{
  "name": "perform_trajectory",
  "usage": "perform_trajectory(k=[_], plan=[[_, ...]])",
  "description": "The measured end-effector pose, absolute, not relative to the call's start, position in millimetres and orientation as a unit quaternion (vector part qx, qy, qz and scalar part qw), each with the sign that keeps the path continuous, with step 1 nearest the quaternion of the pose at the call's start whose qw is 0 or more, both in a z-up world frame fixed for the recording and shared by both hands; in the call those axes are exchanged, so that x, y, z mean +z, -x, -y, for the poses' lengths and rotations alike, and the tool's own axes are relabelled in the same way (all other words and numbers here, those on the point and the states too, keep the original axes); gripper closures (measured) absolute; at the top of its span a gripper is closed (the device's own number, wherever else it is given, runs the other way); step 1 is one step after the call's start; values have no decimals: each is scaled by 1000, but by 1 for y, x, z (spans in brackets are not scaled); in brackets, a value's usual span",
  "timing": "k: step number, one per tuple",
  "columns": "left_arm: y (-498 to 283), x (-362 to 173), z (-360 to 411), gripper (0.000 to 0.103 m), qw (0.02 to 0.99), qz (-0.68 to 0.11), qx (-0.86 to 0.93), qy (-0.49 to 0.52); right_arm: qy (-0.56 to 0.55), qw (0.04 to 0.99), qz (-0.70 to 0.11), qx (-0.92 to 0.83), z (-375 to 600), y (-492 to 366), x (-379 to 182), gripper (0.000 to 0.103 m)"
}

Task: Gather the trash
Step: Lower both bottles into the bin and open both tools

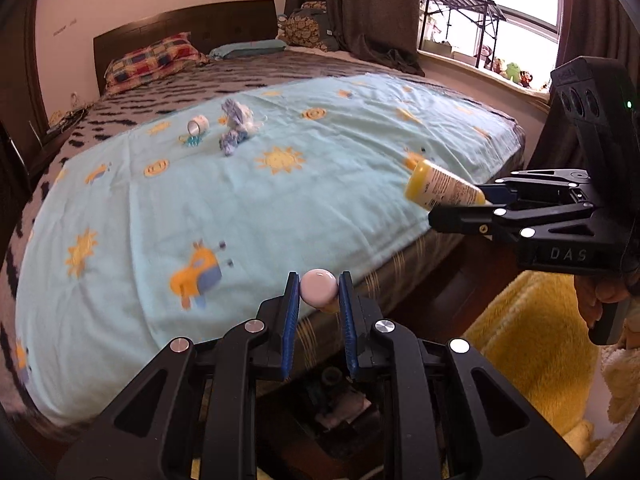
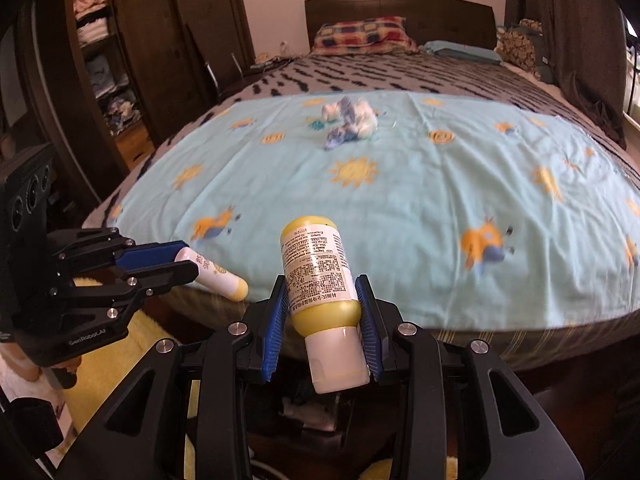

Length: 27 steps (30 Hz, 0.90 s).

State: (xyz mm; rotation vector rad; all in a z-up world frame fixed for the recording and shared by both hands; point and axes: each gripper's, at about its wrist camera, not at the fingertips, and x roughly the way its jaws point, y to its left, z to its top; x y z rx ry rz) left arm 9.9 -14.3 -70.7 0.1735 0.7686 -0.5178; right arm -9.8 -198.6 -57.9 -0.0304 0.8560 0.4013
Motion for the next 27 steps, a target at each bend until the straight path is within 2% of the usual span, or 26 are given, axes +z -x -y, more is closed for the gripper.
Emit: perform_trajectory(k=[11, 19, 27], plan=[[18, -151, 23, 85, 853, -447, -257, -78, -18, 833, -512, 210, 187, 41, -144, 68], [10, -215, 25, 85, 824, -508, -245, -49, -60, 793, -580, 179, 193, 30, -215, 68], [-5, -258, 21, 85, 808, -540, -233, -30, -79, 783, -600, 146, 195, 14, -253, 68]])
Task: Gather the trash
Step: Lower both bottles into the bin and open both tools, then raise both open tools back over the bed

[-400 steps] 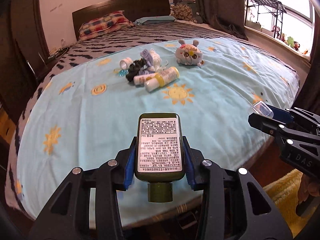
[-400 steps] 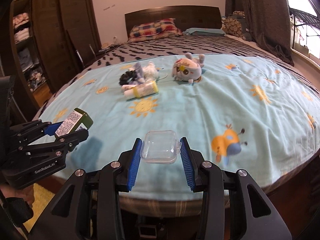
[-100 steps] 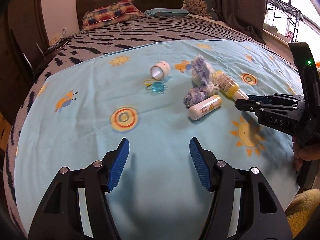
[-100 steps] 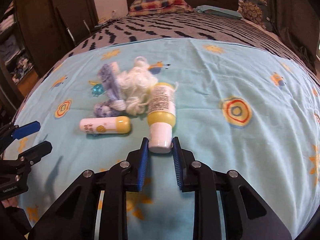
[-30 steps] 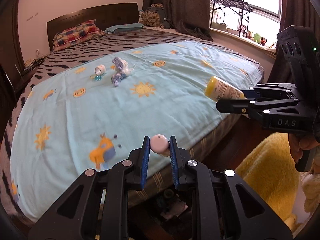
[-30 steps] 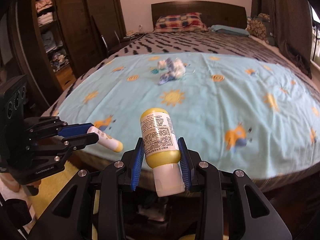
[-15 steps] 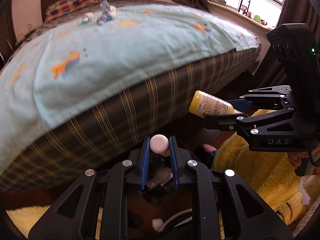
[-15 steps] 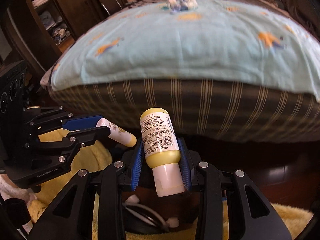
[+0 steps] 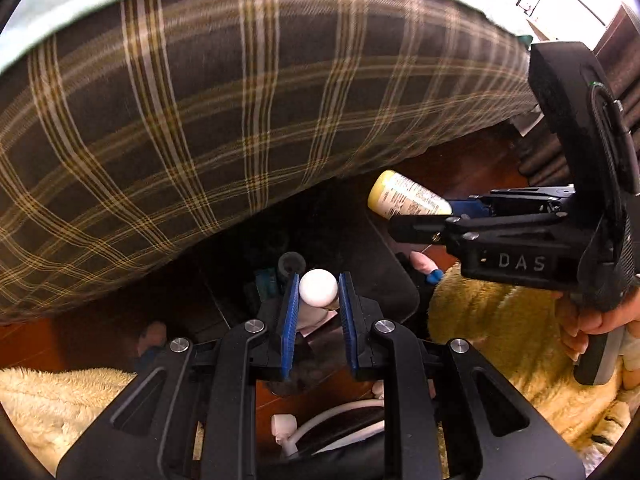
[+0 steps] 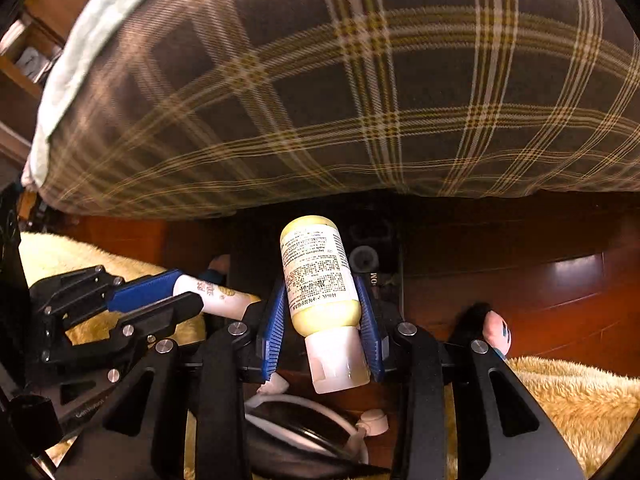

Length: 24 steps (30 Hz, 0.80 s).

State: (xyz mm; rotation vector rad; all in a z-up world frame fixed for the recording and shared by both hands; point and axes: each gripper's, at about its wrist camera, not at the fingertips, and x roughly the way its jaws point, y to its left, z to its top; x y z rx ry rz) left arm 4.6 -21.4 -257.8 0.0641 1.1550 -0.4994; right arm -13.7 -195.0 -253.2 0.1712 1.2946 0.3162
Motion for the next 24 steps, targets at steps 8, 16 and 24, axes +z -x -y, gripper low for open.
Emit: perform_trajectory(k=[8, 16, 24], plan=[[-11, -266, 18, 83, 803, -551, -225, -24, -85, 792, -589, 138, 193, 8, -255, 61], [-12, -245, 4, 56, 823, -531, -201, -18, -93, 817, -551, 141, 200, 8, -221, 56], [-14, -157, -15, 31, 868, -456, -194, -27, -46, 875, -457, 154, 203, -3, -133, 52]])
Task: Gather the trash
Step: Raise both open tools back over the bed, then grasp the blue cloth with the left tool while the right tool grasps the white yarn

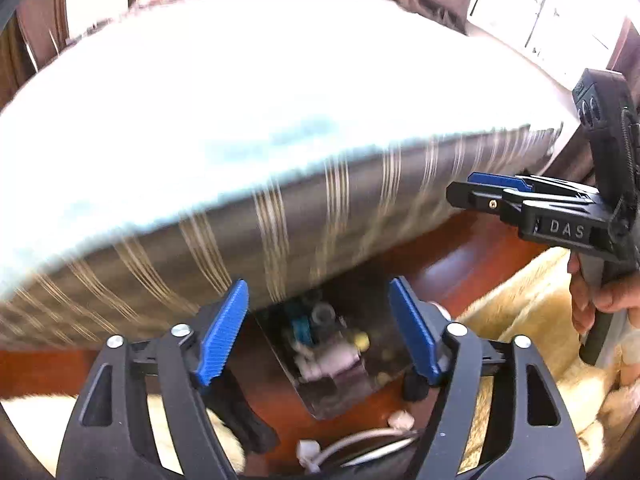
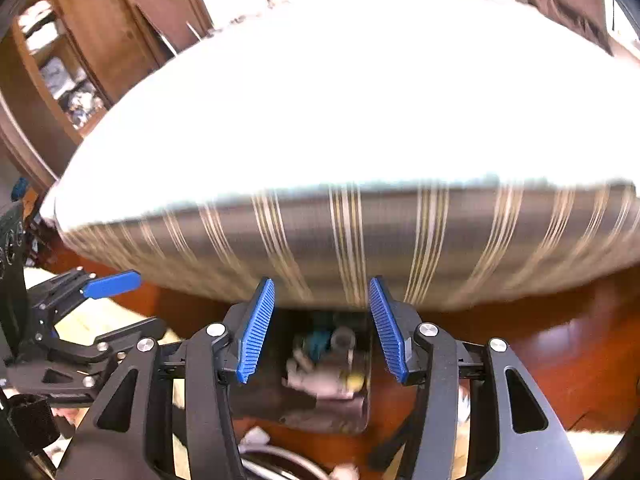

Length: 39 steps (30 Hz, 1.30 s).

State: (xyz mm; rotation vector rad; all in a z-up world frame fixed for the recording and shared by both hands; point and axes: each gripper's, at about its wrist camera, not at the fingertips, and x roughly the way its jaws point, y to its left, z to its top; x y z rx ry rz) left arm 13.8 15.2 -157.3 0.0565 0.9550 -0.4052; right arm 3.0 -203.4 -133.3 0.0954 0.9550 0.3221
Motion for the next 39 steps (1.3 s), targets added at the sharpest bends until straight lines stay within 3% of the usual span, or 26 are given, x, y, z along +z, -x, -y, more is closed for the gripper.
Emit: perform_trajectory(k=[5, 15, 25, 39], plan=[[-29, -97, -28, 13, 903, -391, -169, -52, -13, 906, -395, 150, 206, -31, -74, 50], [-109, -41, -35, 12, 925, -342, -138, -93, -2, 925, -349, 152, 206, -139, -28, 45], [-203, -63, -12, 20, 911, -366, -168, -90, 9, 917, -376, 135, 190, -219, -43, 45], [-296, -97, 30, 46, 893, -394, -196, -96, -14, 909, -397, 124, 200, -272, -61, 45]])
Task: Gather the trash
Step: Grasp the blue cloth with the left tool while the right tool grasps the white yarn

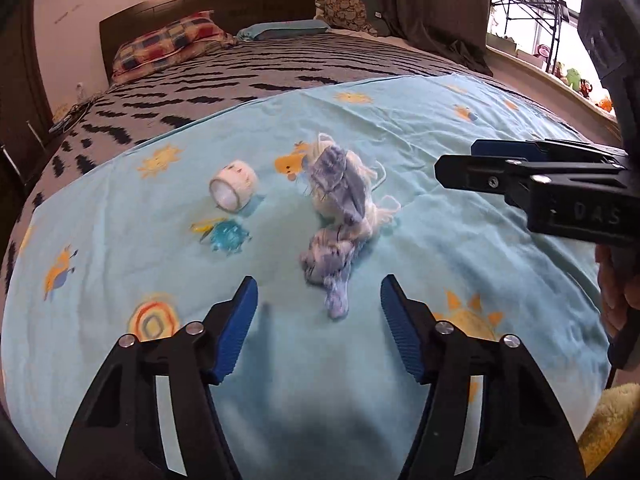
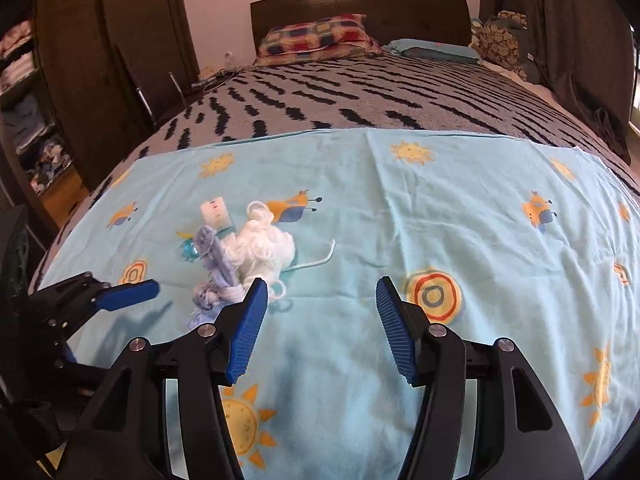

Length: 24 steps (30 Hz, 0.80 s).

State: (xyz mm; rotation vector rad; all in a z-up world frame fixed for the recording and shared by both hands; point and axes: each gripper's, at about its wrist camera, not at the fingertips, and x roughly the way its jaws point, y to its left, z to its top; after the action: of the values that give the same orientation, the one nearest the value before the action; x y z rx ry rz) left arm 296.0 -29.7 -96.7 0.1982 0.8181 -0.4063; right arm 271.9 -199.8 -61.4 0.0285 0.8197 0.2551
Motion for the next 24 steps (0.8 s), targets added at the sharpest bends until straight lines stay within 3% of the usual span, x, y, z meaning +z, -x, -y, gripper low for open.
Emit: perform_trajectory(k=[3, 5, 8, 24], plan=[[-309, -101, 38, 55, 888, -401, -203, -102, -15, 908, -400, 123, 202, -277, -64, 45], [-317, -103, 41, 71, 884, -406, -207, -103, -15, 907, -403, 125, 202, -280, -66, 45], [-321, -104, 40, 78, 881, -410, -216, -97, -13, 905, -406, 129, 200, -284, -68, 45], [-295, -87, -11, 81, 891, -399, -185, -109, -22, 886, -422, 190, 147, -311, -82, 46]])
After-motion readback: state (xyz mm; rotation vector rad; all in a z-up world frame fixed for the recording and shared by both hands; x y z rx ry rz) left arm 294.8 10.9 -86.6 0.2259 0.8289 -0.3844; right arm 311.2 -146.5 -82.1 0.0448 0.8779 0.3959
